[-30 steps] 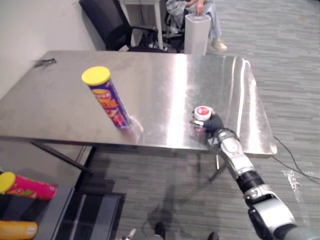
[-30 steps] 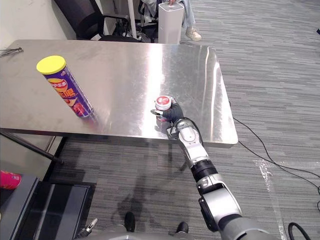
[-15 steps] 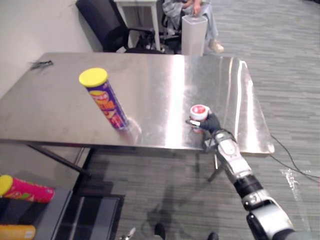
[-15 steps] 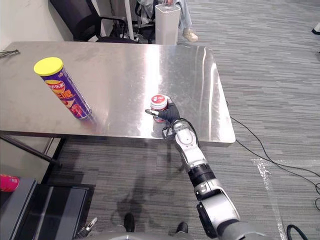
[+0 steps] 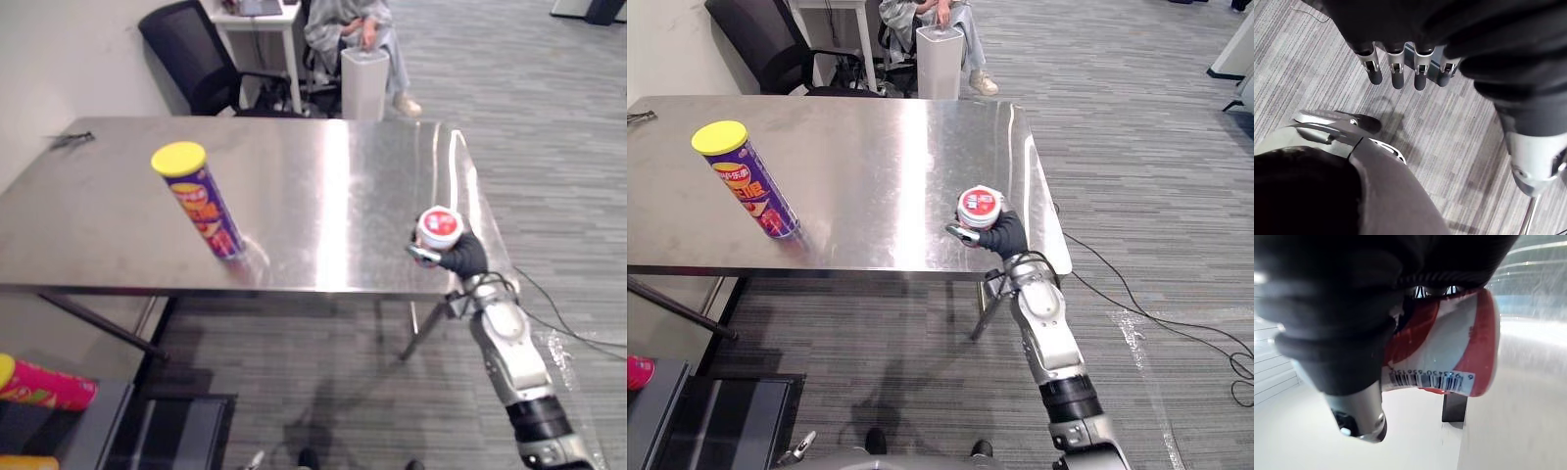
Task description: Put the gum and the chips on the shelf.
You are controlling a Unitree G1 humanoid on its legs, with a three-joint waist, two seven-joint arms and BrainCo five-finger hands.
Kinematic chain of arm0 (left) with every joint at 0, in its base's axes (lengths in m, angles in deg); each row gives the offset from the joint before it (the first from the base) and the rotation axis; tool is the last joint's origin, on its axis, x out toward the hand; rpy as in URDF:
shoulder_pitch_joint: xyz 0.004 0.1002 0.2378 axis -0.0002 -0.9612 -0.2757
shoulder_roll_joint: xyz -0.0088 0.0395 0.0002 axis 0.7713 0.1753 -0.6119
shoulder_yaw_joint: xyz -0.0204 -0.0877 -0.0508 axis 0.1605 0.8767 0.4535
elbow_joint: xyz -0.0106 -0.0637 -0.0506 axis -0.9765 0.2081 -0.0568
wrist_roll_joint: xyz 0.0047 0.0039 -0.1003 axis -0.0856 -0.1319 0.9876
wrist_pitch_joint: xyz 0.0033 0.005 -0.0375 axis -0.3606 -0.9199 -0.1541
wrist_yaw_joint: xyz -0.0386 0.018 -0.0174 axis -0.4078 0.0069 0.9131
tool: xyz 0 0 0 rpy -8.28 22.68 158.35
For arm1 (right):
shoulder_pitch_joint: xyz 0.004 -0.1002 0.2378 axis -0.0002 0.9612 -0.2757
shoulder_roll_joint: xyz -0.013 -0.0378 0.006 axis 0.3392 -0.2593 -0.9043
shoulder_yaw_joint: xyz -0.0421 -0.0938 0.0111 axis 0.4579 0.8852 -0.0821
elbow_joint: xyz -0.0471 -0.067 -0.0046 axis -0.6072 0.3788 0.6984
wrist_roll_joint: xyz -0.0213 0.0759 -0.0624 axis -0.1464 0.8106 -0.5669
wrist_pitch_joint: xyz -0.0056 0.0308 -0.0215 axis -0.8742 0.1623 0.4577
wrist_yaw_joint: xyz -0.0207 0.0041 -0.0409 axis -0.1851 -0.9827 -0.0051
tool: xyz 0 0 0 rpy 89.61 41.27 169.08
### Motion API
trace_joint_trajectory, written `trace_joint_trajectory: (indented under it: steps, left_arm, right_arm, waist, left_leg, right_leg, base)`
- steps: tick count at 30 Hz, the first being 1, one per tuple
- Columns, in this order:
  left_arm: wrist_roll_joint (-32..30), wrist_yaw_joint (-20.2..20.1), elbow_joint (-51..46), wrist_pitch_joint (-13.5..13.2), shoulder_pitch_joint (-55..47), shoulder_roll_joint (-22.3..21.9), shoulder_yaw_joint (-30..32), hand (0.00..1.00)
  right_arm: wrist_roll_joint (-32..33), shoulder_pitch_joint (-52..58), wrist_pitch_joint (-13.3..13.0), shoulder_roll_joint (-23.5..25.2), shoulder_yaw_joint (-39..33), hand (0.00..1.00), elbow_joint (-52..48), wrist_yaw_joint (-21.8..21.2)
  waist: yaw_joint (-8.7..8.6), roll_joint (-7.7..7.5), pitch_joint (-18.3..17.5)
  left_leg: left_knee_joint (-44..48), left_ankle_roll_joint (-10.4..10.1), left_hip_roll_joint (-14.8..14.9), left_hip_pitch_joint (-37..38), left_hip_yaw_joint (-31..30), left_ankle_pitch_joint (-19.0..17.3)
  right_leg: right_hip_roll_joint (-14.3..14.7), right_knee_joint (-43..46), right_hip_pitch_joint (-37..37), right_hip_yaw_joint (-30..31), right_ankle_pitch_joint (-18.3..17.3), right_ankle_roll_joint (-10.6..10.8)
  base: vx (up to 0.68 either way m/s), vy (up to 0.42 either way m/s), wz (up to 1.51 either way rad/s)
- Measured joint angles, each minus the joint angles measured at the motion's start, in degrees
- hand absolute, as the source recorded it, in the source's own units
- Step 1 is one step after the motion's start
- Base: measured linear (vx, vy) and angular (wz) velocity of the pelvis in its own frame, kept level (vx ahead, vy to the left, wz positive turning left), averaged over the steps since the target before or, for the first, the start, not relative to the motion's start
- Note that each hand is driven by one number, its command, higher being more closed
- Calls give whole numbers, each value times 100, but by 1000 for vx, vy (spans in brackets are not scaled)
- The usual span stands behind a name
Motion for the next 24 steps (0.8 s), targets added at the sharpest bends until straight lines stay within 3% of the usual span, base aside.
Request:
trace_joint_trajectory:
  steps: [7,12,15,17,18,19,20,21,22,24]
  left_arm:
    - [-2,-26,18,2,-99,-11,6,0]
    - [28,-66,5,1,-55,-22,89,0]
    - [64,-75,-15,-2,51,-52,116,0]
    - [63,-85,-110,0,115,-84,90,0]
    - [64,-84,-116,-6,135,-78,96,0]
    - [65,-65,-77,2,174,-39,115,0]
    - [65,-55,-41,3,221,-24,137,0]
    - [67,-49,-24,4,334,-31,183,0]
    - [66,-53,2,9,294,-55,212,0]
    - [66,-54,-7,11,179,-116,275,0]
  right_arm:
    - [58,757,-75,38,-695,100,-490,44]
    - [51,915,-159,285,-1153,100,-612,187]
    - [57,686,-162,319,-1002,100,-603,270]
    - [54,282,-175,294,-887,100,-606,271]
    - [43,214,-174,290,-895,100,-605,282]
    - [-14,100,-179,285,-899,100,-606,305]
    - [-29,46,-181,277,-932,100,-610,317]
    - [-43,-59,-189,263,-1075,100,-595,358]
    - [-56,-80,-189,286,-1195,100,-593,476]
    - [-58,-77,-188,268,-1284,100,-593,545]
  waist:
    - [-95,32,-146]
    - [-147,28,-139]
    - [-118,113,-26]
    - [-87,269,97]
    - [-56,259,122]
    - [27,217,161]
    - [35,119,189]
    - [26,59,228]
    - [13,51,238]
    - [15,102,247]
  left_leg:
    - [3,13,6,90,-70,9]
    - [576,-5,88,-380,-521,-80]
    - [1007,-83,175,-994,-1143,-15]
    - [737,-176,301,-1338,-1576,199]
    - [550,-175,342,-1327,-1495,197]
    - [295,292,504,-1359,-906,-139]
    - [364,501,548,-1446,-470,-258]
    - [1037,645,733,-1725,509,-145]
    - [1825,703,941,-1812,1208,-118]
    - [2774,597,1252,-1606,1687,-394]
  right_leg:
    - [-2,69,92,-42,-22,-6]
    - [-90,714,-134,-349,-369,-117]
    - [3,992,-313,-839,-524,-289]
    - [100,1422,-567,-1354,-799,-570]
    - [117,1438,-585,-1468,-844,-646]
    - [153,1279,-565,-1773,-841,-701]
    - [76,1138,-563,-1949,-824,-795]
    - [-72,1187,-610,-2348,-824,-892]
    - [-149,1238,-585,-2684,-828,-913]
    - [-154,1296,-479,-3106,-802,-881]
  base:
    - [-8,-5,2]
    - [-66,-33,43]
    - [-149,-82,95]
    - [-247,-160,115]
    - [-205,-175,122]
    - [-135,-147,103]
    - [-166,-128,141]
    - [-107,-104,152]
    - [-88,-92,140]
    - [-57,-82,116]
